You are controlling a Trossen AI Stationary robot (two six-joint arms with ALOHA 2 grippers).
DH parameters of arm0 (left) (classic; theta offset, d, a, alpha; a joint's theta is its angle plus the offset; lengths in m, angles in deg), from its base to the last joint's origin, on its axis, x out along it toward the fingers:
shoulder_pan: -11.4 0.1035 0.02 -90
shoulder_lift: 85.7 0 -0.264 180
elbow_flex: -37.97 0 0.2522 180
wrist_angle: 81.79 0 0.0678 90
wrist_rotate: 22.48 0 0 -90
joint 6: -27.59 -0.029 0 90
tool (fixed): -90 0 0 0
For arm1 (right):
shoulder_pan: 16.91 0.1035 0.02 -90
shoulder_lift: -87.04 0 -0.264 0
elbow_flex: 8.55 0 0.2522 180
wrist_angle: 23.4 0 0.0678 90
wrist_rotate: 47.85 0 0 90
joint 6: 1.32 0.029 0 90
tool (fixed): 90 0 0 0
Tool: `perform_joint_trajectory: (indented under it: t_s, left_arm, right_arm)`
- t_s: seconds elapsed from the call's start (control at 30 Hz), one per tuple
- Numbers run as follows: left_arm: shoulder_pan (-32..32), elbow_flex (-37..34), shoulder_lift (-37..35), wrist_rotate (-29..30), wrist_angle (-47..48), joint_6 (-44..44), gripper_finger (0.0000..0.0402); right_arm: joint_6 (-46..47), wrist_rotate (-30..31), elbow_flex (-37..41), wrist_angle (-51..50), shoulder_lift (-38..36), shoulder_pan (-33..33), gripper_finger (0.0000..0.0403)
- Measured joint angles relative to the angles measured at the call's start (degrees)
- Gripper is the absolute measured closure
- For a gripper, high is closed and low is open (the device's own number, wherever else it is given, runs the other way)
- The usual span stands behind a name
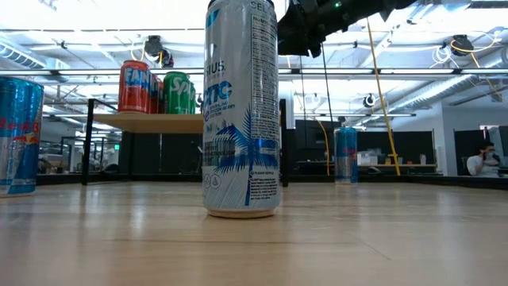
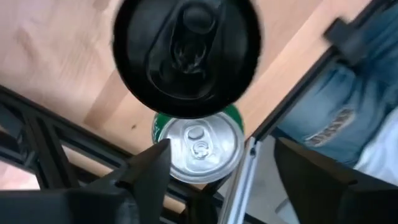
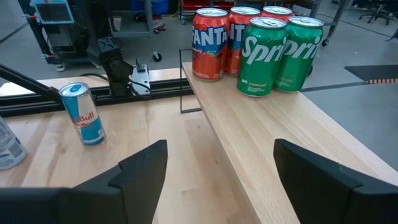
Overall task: Place canned beverage on shelf
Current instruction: Put the green soda can on the shelf
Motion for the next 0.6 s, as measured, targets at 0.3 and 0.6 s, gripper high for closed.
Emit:
perform_joint_trajectory:
  t_s: [0.3,0.6]
  left_arm:
    - [0.05,-2.98,1.51,-6.56,0.81,-0.16,0.0006]
    - [0.11,-2.98,1.7,0.48,-3.77,-1.61,0.0024]
  right_arm:
    - [0.04,0.0,0.0,0.0,0.0,0.0,0.0118]
    - [0.2,0.0,0.0,-0.48,0.0,0.0,0.0118]
